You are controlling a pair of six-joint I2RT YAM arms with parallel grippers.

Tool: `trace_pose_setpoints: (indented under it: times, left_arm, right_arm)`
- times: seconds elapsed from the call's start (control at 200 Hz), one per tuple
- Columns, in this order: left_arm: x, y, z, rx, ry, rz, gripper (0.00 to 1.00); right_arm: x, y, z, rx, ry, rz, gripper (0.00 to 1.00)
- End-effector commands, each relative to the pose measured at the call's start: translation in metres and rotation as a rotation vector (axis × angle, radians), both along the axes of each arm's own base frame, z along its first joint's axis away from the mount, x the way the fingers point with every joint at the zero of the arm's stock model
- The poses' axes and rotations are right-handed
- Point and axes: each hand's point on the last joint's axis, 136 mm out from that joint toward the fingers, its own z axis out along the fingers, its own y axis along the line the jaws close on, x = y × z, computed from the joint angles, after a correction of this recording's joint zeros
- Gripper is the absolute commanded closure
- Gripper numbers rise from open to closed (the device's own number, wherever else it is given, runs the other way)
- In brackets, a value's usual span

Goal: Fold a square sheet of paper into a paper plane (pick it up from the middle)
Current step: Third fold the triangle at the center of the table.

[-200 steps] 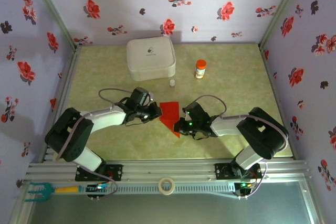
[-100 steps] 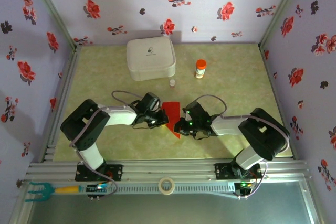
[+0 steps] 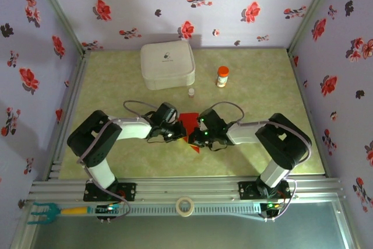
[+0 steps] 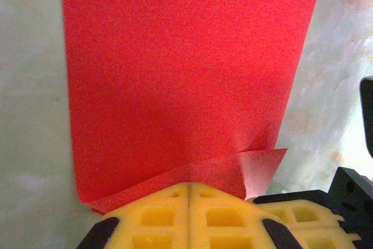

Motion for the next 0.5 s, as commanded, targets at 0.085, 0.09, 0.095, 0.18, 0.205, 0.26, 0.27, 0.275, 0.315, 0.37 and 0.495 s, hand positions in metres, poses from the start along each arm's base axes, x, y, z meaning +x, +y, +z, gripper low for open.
trace_pose_setpoints:
  times: [0.085,0.09,0.095,0.18,0.205,0.26,0.27,0.275,0.315,0.37,0.495]
  left_arm:
    - [-0.009,0.012,-0.018,0.065,0.042,0.006,0.98]
    - [-0.009,0.012,-0.018,0.065,0.042,0.005,0.98]
    - [-0.009,0.012,-0.018,0.066,0.042,0.006,0.98]
    - [-0.010,0.013,-0.020,0.070,0.048,0.008,0.98]
    - [-0.010,0.014,-0.021,0.071,0.049,0.011,0.98]
    - [-0.011,0.015,-0.022,0.074,0.051,0.013,0.99]
    - [-0.011,0.015,-0.022,0.073,0.051,0.013,0.99]
    - [-0.011,0.015,-0.022,0.074,0.051,0.012,0.98]
    - [-0.011,0.016,-0.023,0.075,0.054,0.015,0.98]
    - [-0.011,0.017,-0.024,0.076,0.056,0.018,0.98]
    - [-0.011,0.016,-0.024,0.076,0.056,0.018,0.99]
  right_arm:
    - [-0.025,-0.024,-0.016,-0.047,0.042,0.001,1.00]
    - [-0.025,-0.024,-0.016,-0.047,0.040,0.002,1.00]
    - [-0.025,-0.024,-0.015,-0.046,0.038,0.003,1.00]
    - [-0.030,-0.029,-0.012,-0.041,0.033,0.005,1.00]
    - [-0.032,-0.030,-0.011,-0.039,0.035,0.008,1.00]
    - [-0.035,-0.033,-0.010,-0.039,0.033,0.011,0.99]
    - [-0.036,-0.034,-0.010,-0.041,0.034,0.012,0.99]
    - [-0.037,-0.034,-0.010,-0.043,0.033,0.012,0.99]
    - [-0.039,-0.039,-0.011,-0.055,0.032,0.011,0.99]
    - [-0.043,-0.045,-0.012,-0.071,0.030,0.009,0.99]
    - [-0.051,-0.057,-0.015,-0.081,0.032,-0.004,0.99]
